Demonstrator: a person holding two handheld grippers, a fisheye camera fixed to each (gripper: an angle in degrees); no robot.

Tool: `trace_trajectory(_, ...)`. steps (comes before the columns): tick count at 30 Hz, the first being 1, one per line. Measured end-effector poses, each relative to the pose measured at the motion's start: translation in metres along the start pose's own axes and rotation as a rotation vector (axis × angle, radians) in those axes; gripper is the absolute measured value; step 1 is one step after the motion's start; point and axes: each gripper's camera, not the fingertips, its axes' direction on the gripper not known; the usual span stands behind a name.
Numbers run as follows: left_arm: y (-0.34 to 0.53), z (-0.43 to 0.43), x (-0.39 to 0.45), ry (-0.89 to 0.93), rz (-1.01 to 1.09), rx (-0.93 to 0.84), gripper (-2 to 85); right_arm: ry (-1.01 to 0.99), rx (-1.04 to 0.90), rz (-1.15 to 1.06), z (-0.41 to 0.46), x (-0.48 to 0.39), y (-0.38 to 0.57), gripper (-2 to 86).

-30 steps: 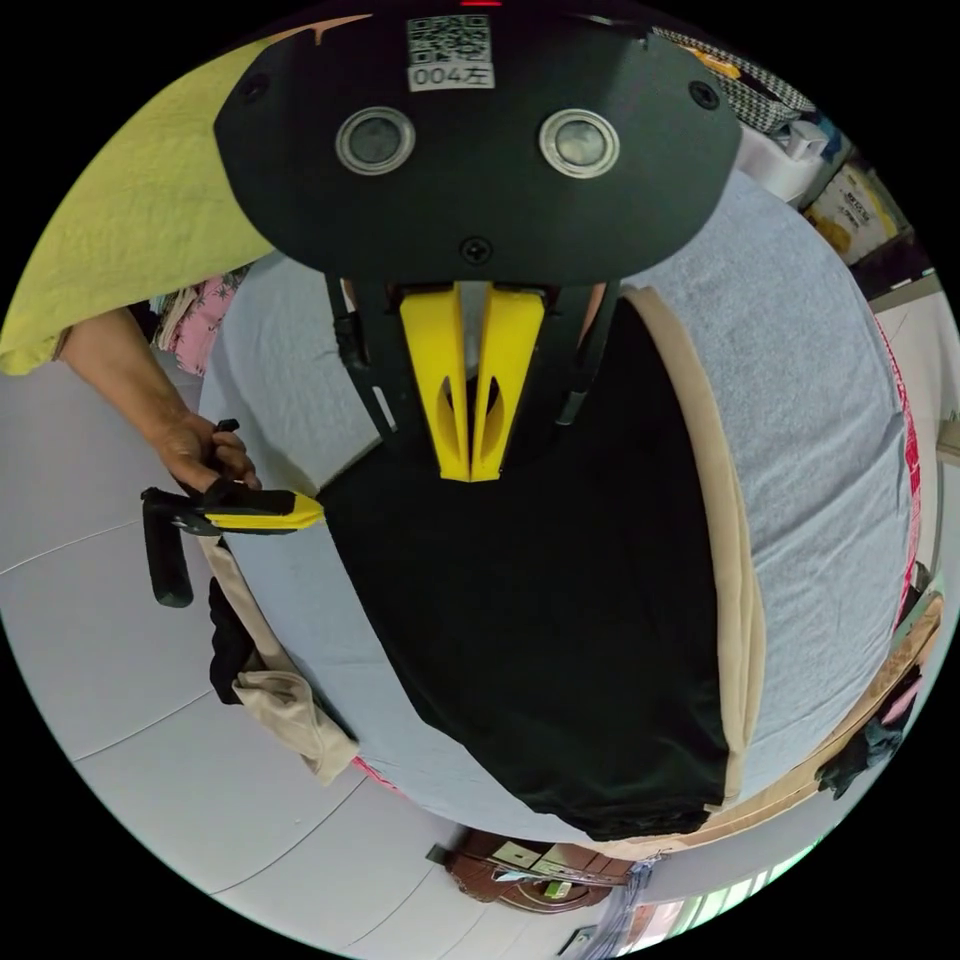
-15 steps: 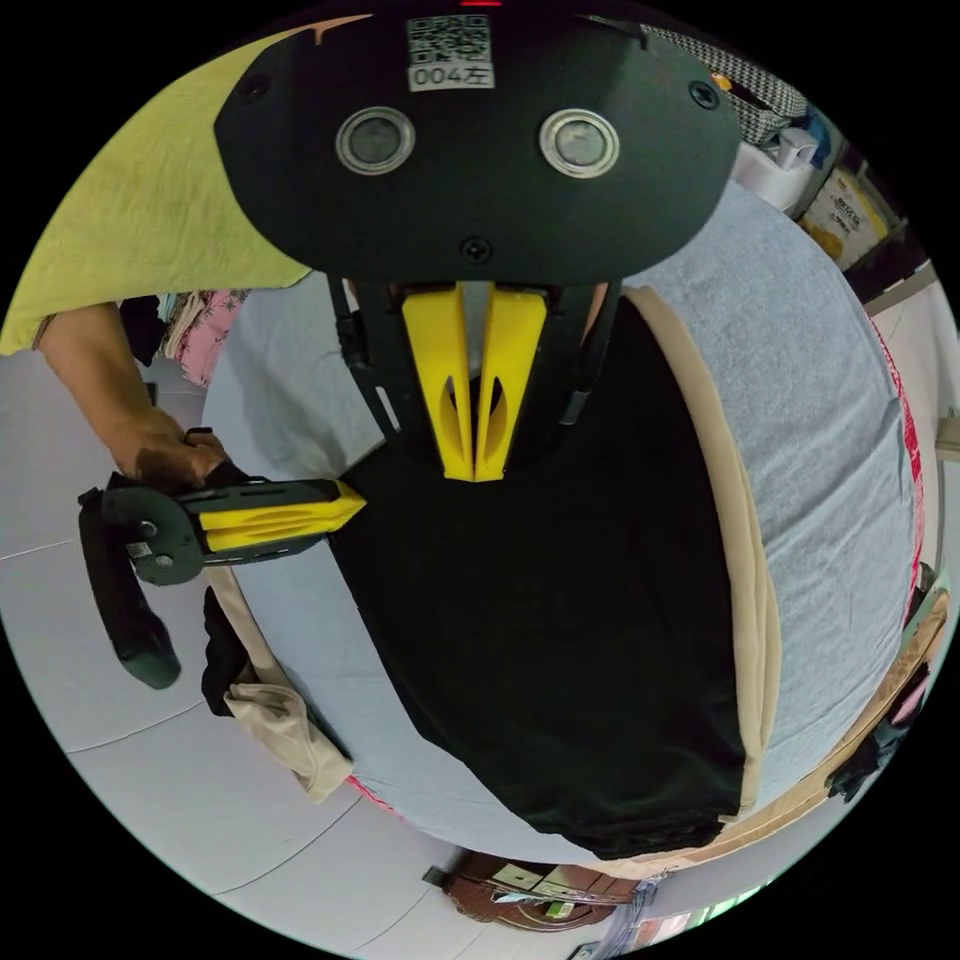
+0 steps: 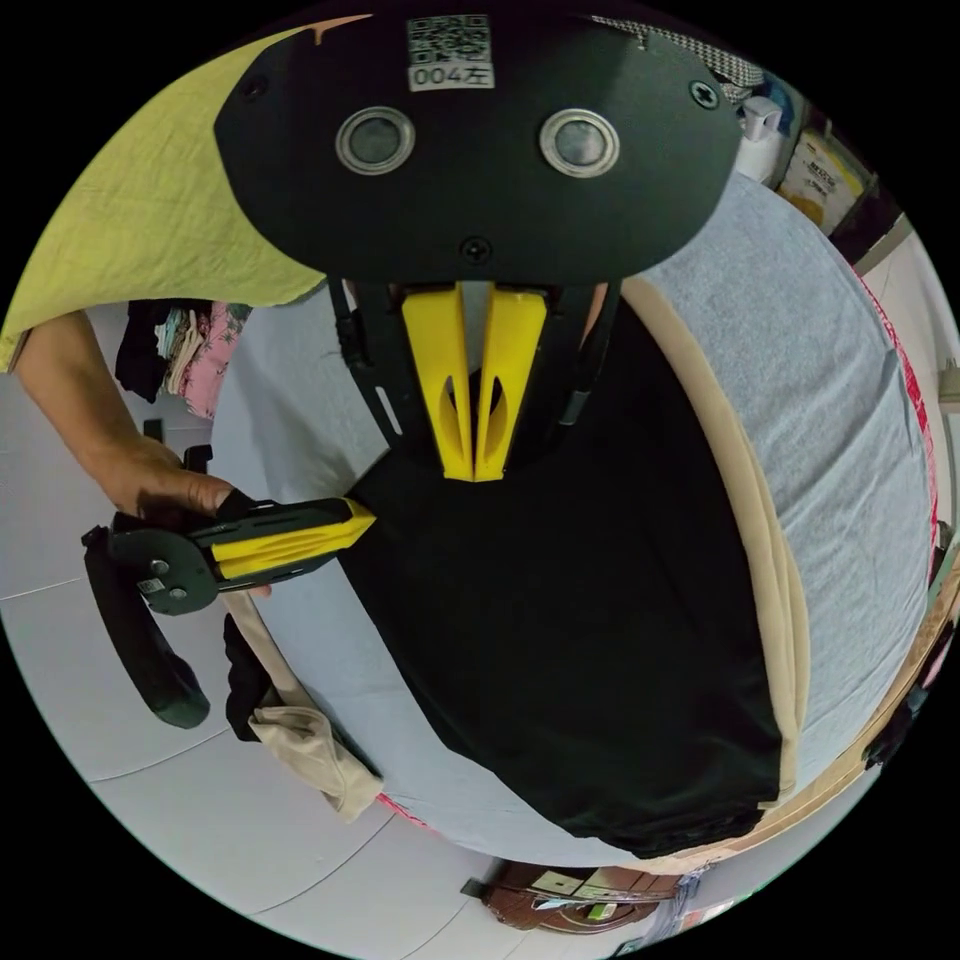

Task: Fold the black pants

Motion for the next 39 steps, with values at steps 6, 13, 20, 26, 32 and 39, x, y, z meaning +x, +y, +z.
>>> trace_trajectory(6,0.010,0.004,0.007,-0.004,0.052,-0.006,0.2,0.051,-0.050,0.063,-0.003,-0.013,-0.012,-0.6)
trace_trajectory(13,0.023,0.007,0.030,-0.102,0.118,-0.005,0.1,0.060,-0.027,0.149,-0.011,-0.015,-0.005,-0.7)
trace_trajectory(20,0.035,0.009,0.036,-0.115,0.073,0.004,0.1,-0.011,0.037,0.175,-0.021,-0.004,0.018,-0.7)
trace_trajectory(26,0.052,-0.004,0.036,-0.101,-0.035,0.016,0.1,-0.065,0.047,0.131,-0.031,0.008,0.034,-0.7)
trace_trajectory(32,0.110,-0.040,0.069,-0.139,-0.043,0.077,0.1,-0.226,0.046,0.085,-0.041,0.023,0.069,-0.7)
trace_trajectory(39,0.205,-0.028,0.097,-0.136,-0.147,0.039,0.1,-0.173,0.077,0.015,-0.050,0.030,0.178,-0.8)
